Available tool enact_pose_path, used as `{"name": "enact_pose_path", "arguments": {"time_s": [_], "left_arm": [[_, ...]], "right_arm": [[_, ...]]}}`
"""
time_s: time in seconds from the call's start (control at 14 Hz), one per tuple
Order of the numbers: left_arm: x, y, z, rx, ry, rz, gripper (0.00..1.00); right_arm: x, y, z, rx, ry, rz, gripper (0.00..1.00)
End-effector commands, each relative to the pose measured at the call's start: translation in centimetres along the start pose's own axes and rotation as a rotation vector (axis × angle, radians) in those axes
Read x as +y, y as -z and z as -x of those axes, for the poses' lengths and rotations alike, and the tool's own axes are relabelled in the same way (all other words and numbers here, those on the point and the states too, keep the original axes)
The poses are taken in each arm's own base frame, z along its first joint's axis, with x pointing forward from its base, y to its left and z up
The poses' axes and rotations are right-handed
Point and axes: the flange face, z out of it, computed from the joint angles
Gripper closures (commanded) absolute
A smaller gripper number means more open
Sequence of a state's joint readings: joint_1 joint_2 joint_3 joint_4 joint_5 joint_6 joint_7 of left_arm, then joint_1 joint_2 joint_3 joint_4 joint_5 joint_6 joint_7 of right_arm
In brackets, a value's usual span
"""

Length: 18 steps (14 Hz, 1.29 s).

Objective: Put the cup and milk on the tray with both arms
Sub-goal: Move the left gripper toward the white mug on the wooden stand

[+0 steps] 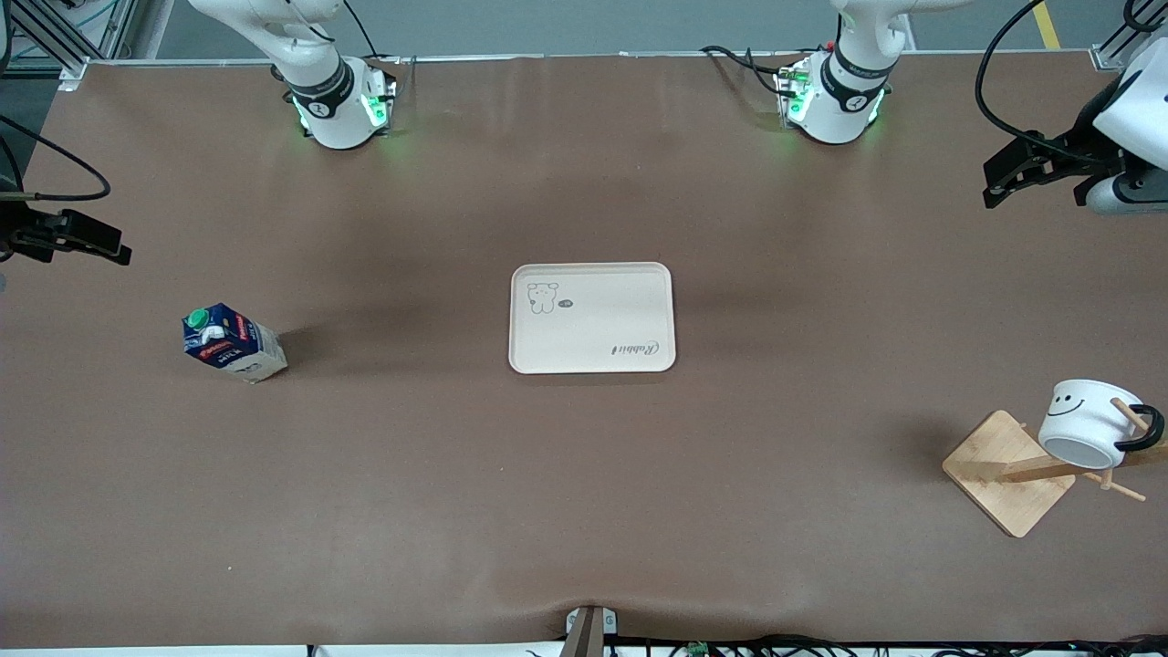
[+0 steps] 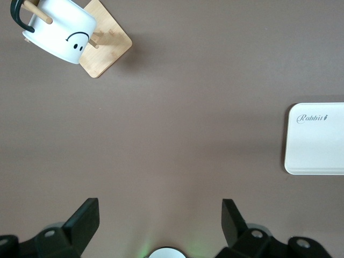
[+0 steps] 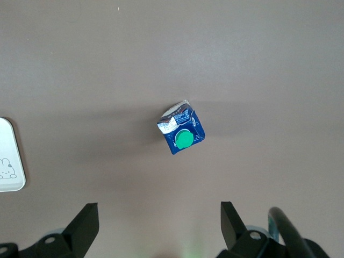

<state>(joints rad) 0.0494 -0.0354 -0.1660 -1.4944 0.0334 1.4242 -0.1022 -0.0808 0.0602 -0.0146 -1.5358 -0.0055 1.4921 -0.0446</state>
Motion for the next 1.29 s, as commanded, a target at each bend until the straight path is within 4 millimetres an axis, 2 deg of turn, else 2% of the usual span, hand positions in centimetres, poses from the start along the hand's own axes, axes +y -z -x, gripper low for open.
{"name": "enact_pose_path", "arguments": {"time_s": [0.0, 0.36, 0.79, 0.93, 1.0, 1.14, 1.21], "left_arm": [[-0.1, 0.5, 0.0, 0.002, -0.007, -0.007, 0.00], [-0.3, 0.4, -0.4, 0.002, -0.002, -0.007, 0.00], [-1.5, -0.1, -0.6, 0.003, 0.013, -0.011, 0.00], [-3.4, -0.3, -0.8, 0.011, 0.049, -0.008, 0.00], [-3.5, -0.9, -0.8, 0.011, 0.052, -0.007, 0.00], [-6.1, -1.6, -0.6, 0.034, 0.099, -0.003, 0.00], [-6.3, -2.2, -0.6, 0.034, 0.105, 0.001, 0.00]], "right_arm": [[-0.1, 0.5, -0.1, -0.001, -0.002, 0.005, 0.00], [-0.4, 0.4, -0.2, -0.002, 0.003, 0.006, 0.00], [0.0, 0.5, -0.2, 0.001, -0.003, 0.006, 0.00], [0.3, 0.2, -0.2, -0.005, -0.009, 0.003, 0.00], [0.2, 0.3, -0.2, -0.004, -0.006, 0.003, 0.00], [0.0, 0.6, -0.2, 0.002, -0.002, 0.004, 0.00], [0.0, 0.5, -0.1, -0.001, -0.002, 0.004, 0.00]]}}
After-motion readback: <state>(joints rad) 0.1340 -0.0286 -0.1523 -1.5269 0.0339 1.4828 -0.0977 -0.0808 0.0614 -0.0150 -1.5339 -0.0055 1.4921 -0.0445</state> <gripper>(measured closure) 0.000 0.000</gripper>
